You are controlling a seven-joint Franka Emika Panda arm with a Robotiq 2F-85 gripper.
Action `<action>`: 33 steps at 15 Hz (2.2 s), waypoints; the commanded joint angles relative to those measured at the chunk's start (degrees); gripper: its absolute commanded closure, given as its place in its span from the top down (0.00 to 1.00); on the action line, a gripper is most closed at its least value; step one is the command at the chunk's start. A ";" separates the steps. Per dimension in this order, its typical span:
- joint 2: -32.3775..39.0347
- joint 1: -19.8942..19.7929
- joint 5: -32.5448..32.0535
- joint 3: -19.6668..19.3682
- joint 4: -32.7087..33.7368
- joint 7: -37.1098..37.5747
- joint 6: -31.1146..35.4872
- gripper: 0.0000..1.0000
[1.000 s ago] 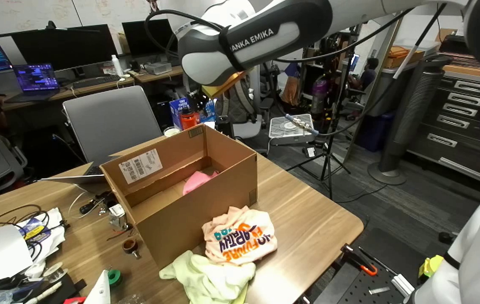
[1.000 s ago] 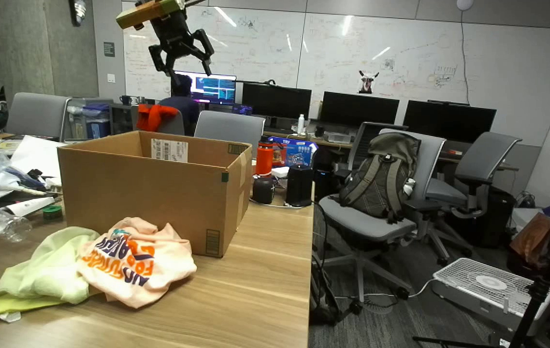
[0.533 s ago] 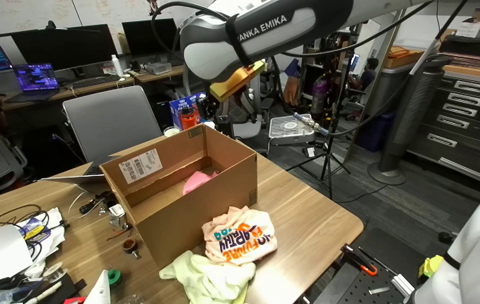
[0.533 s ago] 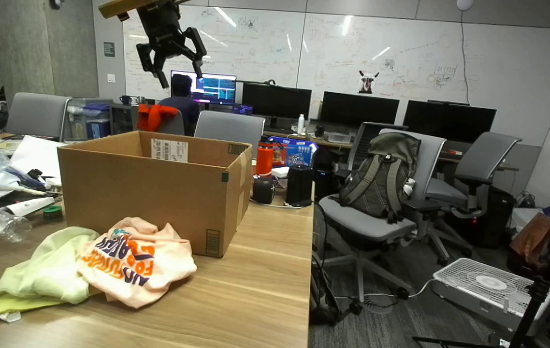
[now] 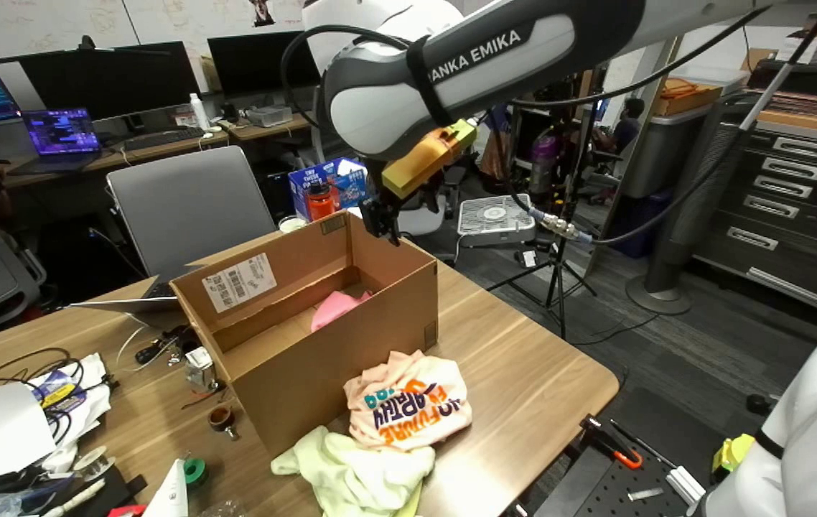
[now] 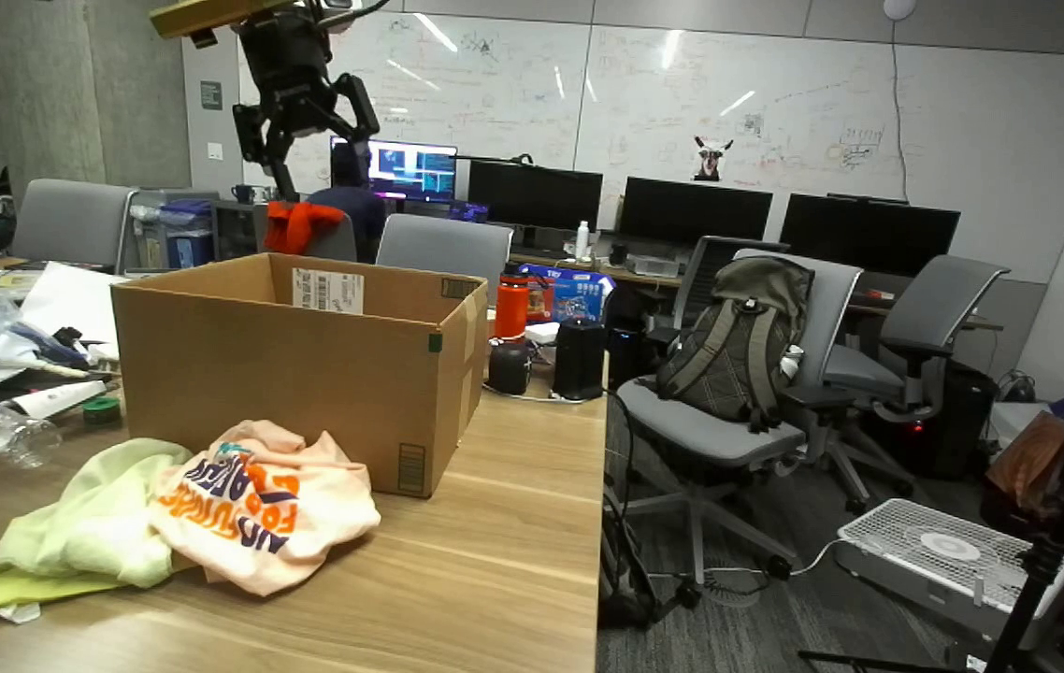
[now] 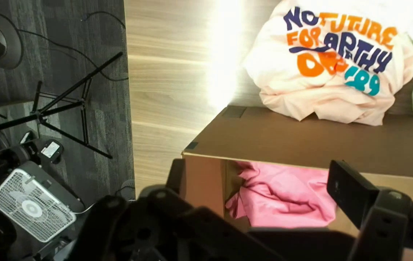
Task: Put the peach and pink shirt and the green towel in the box respectively
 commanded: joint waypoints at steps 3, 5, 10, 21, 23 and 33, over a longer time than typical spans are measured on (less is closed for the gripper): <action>-2.56 -0.36 4.24 -0.05 -5.57 -2.48 -0.48 1.00; -2.72 -0.46 5.56 -0.18 -7.63 -2.89 0.42 1.00; -3.71 -0.78 8.63 -0.52 -13.56 -3.17 6.80 1.00; -4.31 -1.11 11.35 -0.59 -23.69 -3.29 21.88 1.00; -3.94 -0.97 11.60 -0.46 -24.74 -3.44 22.60 1.00; 0.49 -0.06 15.94 0.79 -27.41 -8.04 25.03 1.00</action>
